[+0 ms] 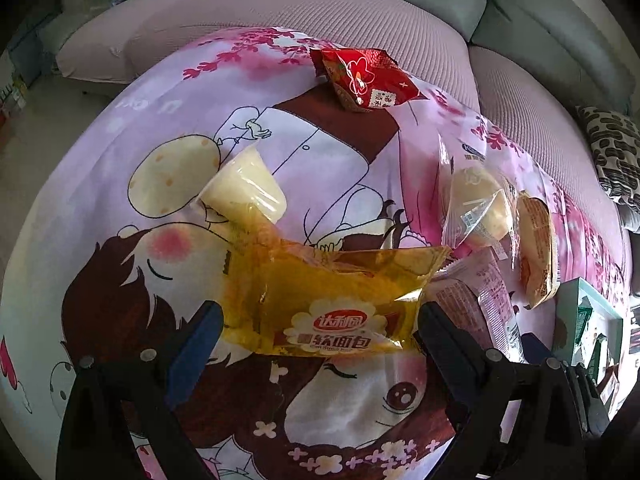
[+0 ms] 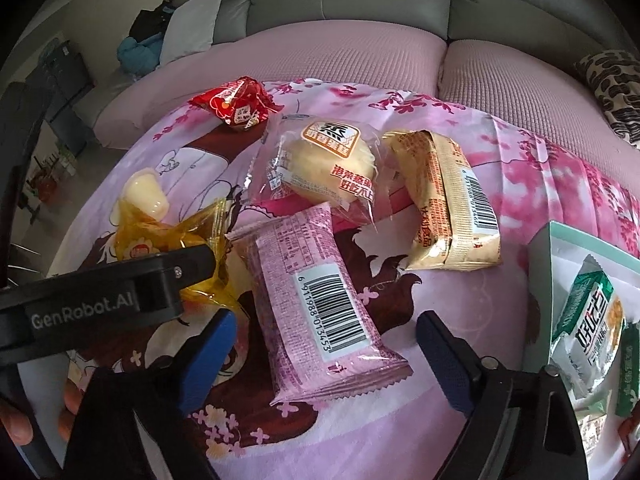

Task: Organize snacks
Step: 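Grasp the yellow bread pack with the left tool while the right tool grasps the pink wrapped pack, then carry the yellow bread pack and pink pack over the tray with both tools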

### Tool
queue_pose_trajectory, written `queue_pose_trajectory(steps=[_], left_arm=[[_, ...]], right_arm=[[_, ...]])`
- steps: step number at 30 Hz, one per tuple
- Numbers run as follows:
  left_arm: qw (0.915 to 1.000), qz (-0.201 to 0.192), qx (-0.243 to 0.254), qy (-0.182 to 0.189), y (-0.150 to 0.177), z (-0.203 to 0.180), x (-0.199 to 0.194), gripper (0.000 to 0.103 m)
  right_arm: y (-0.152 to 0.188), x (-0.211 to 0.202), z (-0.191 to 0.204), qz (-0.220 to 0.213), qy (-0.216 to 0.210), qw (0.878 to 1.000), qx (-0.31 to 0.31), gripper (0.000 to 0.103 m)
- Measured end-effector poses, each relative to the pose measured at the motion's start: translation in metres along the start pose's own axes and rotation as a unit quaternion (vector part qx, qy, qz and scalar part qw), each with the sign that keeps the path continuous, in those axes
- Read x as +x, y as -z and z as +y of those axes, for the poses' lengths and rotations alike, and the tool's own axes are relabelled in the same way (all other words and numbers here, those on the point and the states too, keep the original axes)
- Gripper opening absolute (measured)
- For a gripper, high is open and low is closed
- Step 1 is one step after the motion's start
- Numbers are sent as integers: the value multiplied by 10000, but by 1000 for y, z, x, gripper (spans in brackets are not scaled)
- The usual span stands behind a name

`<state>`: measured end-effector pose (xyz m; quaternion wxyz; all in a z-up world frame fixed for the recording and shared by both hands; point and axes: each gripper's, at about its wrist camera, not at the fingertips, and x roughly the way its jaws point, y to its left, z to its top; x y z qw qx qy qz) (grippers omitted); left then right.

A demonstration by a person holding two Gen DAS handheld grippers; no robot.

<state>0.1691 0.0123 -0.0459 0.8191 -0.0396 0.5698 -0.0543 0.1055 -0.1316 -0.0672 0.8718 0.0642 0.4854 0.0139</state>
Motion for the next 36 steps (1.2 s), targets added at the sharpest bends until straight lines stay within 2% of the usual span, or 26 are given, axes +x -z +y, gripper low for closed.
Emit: queue_pose_trajectory(steps=[2,4,5,6,7,10,20,29,36], left_arm=[[10000,-21,-20,-19,0,0,-1,98],[10000,-31,2,-50,0,-1,-1,95],[10000,-43,31,-68,0,-3,-1,92],[9999,-65,61,-70,0,-4,-2,90],[9999,-98,80,-63,0,-6,-3,84],[9998,-145,83,-76,1,-10,-7,78],[9997,-221,77,62,2,-10,-18,75],[9979,-633,60,78,0,-6,-52,75],[9955,-928,117,139,1,-13,-74,75]], right_arm=[[0,0,2,-27,-3,10000,-30,84],[1,-1,3,-47,14,10000,-63,68],[1,-1,4,-67,18,9999,-76,63],[0,-2,3,-77,-12,9999,-63,59],[0,-3,3,-82,-37,9999,-47,56],[0,-4,4,-93,-80,9999,-88,48],[-1,-15,7,-182,-169,9996,-133,42],[-3,-39,11,-386,-218,9988,-183,42],[1,-72,0,-645,-192,9977,0,42]])
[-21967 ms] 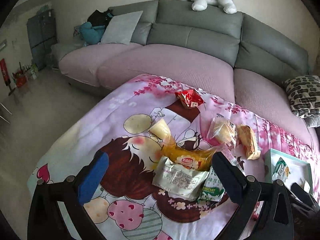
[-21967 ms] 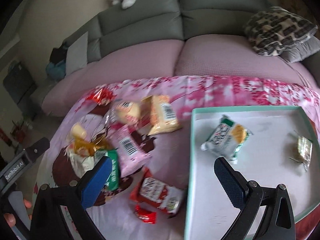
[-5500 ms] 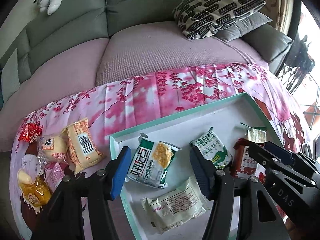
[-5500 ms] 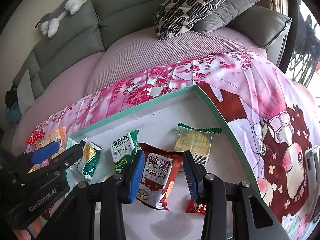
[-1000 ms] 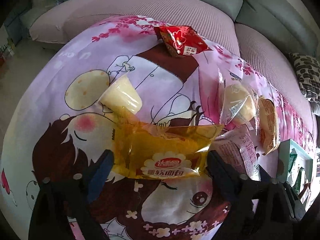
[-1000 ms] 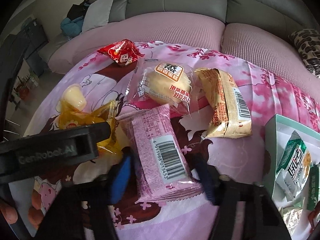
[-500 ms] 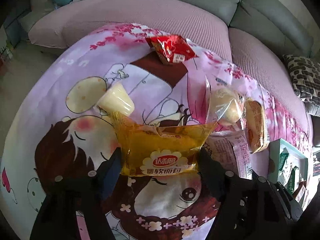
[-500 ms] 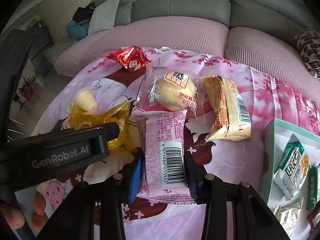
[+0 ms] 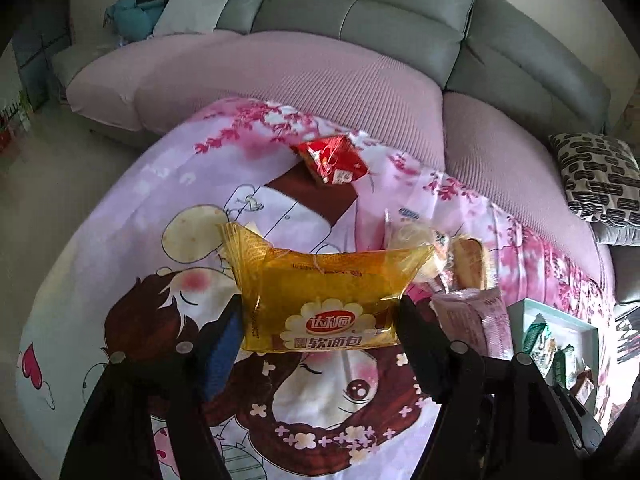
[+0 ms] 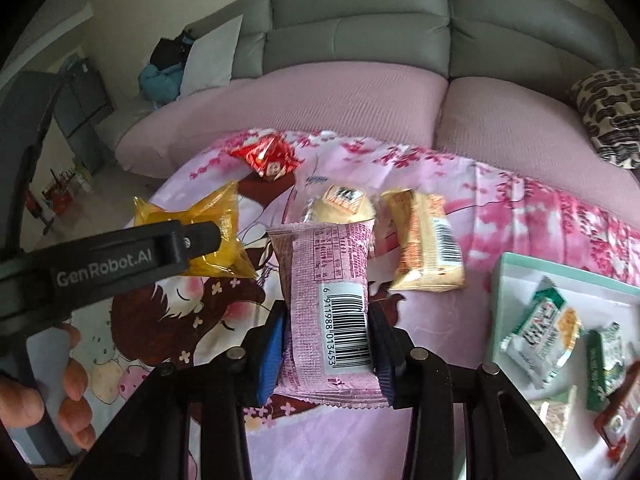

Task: Organize snacks
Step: 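Carry the yellow bread pack and pink pack over the tray with both tools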

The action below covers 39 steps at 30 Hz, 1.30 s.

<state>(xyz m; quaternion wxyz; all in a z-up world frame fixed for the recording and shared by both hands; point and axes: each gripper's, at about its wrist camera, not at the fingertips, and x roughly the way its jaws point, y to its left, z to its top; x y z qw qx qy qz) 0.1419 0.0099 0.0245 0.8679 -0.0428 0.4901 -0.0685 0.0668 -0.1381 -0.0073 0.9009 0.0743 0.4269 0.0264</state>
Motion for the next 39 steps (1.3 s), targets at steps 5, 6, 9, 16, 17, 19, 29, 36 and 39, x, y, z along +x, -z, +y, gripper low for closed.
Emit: queue_pose_trajectory(steps=[5,6,9,16,17,19,29,36,39], left_arm=[[9998,-158,111,49,0,-10,-13,75],[9997,-198,132,65,0,-13,-16,75],[9993,-310,192,88,0,-19,-26,75],[9977,-571,348,146,-2,-34,-45,75],[9974,-593,380,155,-2,-36,-47,75],[9969,-629,431,185,-1,-40,-50,75],[9927,-678,802,592,6,-77,-59,75],[9871,-661,1212,815,17,-117,-63,75],[9833,-630,1418,956,25,-136,-65,75]], right_arm=[[1,-25,-17,-201,63,9995,227,42],[2,-28,-20,-237,72,9994,261,42],[1,-42,-31,-370,77,9984,429,42],[3,-69,-55,-629,159,9950,760,42],[4,-73,-60,-658,191,9943,821,42],[6,-80,-70,-703,262,9927,949,42],[22,-111,-129,-903,606,9808,1619,42],[45,-140,-187,-1074,1017,9622,2288,42],[55,-151,-207,-1127,1157,9536,2541,42]])
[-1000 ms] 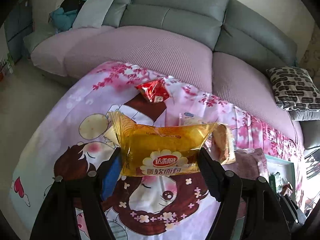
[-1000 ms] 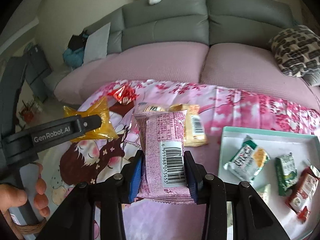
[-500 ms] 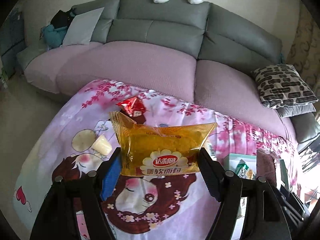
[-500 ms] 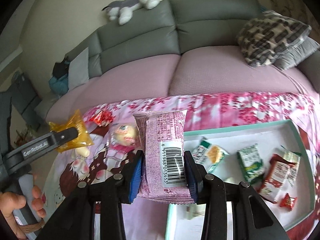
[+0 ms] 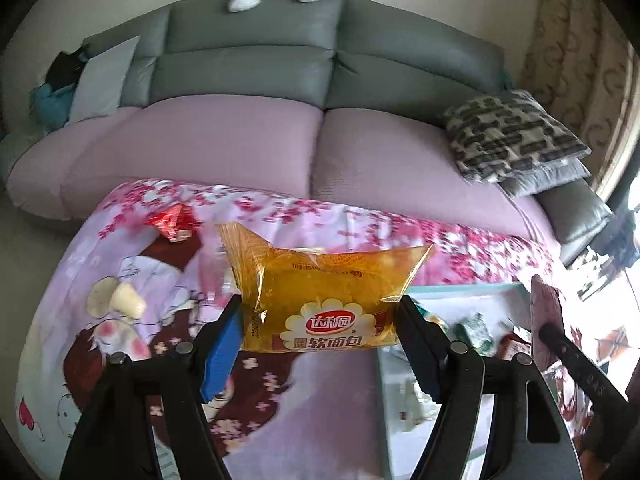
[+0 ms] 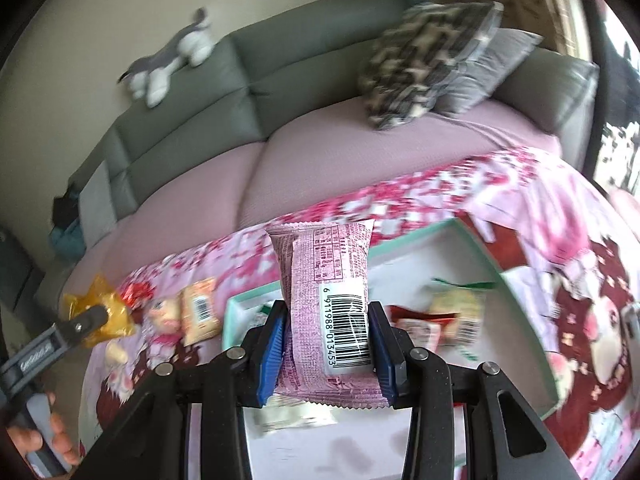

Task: Organize snacks
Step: 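Carry the yellow bread pack and pink pack over the tray with both tools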

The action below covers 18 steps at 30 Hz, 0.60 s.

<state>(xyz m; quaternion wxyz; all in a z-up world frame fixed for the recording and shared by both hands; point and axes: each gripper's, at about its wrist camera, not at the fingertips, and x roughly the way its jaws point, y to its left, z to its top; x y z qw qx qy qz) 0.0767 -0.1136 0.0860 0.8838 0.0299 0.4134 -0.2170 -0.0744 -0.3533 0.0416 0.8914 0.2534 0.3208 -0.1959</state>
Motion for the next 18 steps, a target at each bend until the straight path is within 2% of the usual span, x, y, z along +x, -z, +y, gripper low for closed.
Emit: queue_pose_trajectory(steps=[8,18], left_arm=[[9976,87,621,284,9,-61,4,75],[9902,290,1279,481,28,-114,20,75]], right_arm=[[-2,-10,-37,-67,225,9992,329,42],[0,-2,-51,55,282,9987,421,42]])
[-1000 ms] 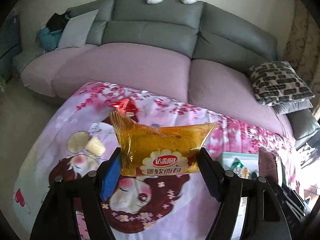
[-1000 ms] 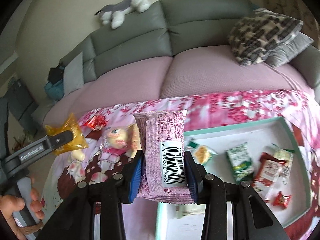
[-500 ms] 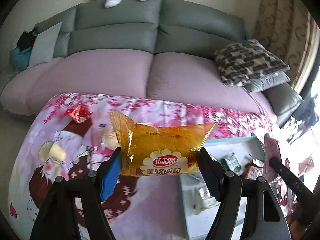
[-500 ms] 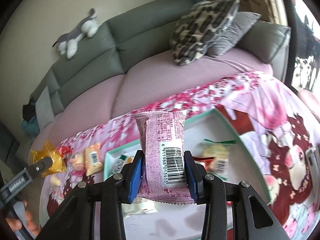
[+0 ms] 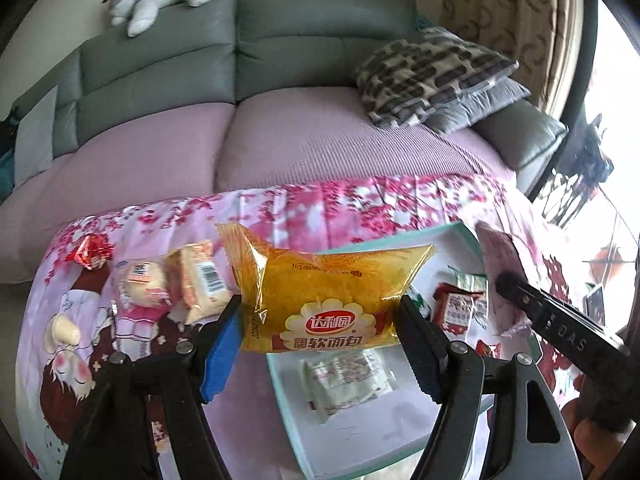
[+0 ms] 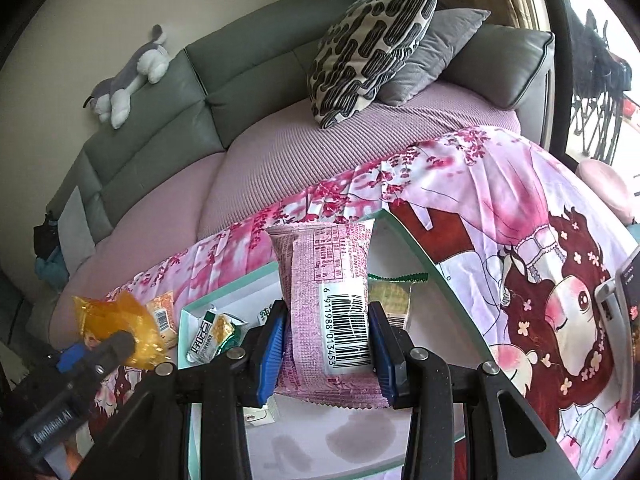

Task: Organize snacks
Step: 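Carry the yellow bread pack and pink pack over the tray with both tools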

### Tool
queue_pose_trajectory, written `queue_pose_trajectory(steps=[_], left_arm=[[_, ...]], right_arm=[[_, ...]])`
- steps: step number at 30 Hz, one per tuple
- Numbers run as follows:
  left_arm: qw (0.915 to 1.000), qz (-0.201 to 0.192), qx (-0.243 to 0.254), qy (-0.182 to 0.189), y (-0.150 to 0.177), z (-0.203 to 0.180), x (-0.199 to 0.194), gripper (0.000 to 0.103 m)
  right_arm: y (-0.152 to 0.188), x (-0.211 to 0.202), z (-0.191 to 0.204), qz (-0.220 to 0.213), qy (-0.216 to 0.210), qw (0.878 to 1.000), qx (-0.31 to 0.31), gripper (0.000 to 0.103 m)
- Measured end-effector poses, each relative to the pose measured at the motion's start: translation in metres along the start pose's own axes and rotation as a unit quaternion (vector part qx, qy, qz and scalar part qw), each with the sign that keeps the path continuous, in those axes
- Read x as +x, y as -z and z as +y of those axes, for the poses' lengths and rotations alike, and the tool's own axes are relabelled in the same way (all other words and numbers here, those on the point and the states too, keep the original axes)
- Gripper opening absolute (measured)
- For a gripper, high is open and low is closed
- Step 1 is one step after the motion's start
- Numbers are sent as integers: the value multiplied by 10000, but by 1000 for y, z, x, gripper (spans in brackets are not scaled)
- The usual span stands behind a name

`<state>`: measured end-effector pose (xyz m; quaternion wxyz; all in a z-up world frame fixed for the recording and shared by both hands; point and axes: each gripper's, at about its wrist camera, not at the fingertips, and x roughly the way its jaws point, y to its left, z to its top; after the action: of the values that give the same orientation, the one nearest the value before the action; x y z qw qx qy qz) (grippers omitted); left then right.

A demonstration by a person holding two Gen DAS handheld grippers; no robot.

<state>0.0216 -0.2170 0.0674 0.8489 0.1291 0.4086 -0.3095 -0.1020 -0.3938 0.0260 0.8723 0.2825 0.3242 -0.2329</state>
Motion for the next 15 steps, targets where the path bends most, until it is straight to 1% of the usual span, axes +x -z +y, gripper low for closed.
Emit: queue_pose_trajectory(steps=[7,12,15], left_arm=[[9995,290,94,68,10,-12,31,75],[9986,532,-4,20,18,-9,58,75],[9983,580,-63,14,19,-7,65,75]], right_arm=[[2,20,-8,144,-49,9999,55,42],[2,35,-12,219,50,9997,18,42],[0,41,-14,221,70,9997,17,42]])
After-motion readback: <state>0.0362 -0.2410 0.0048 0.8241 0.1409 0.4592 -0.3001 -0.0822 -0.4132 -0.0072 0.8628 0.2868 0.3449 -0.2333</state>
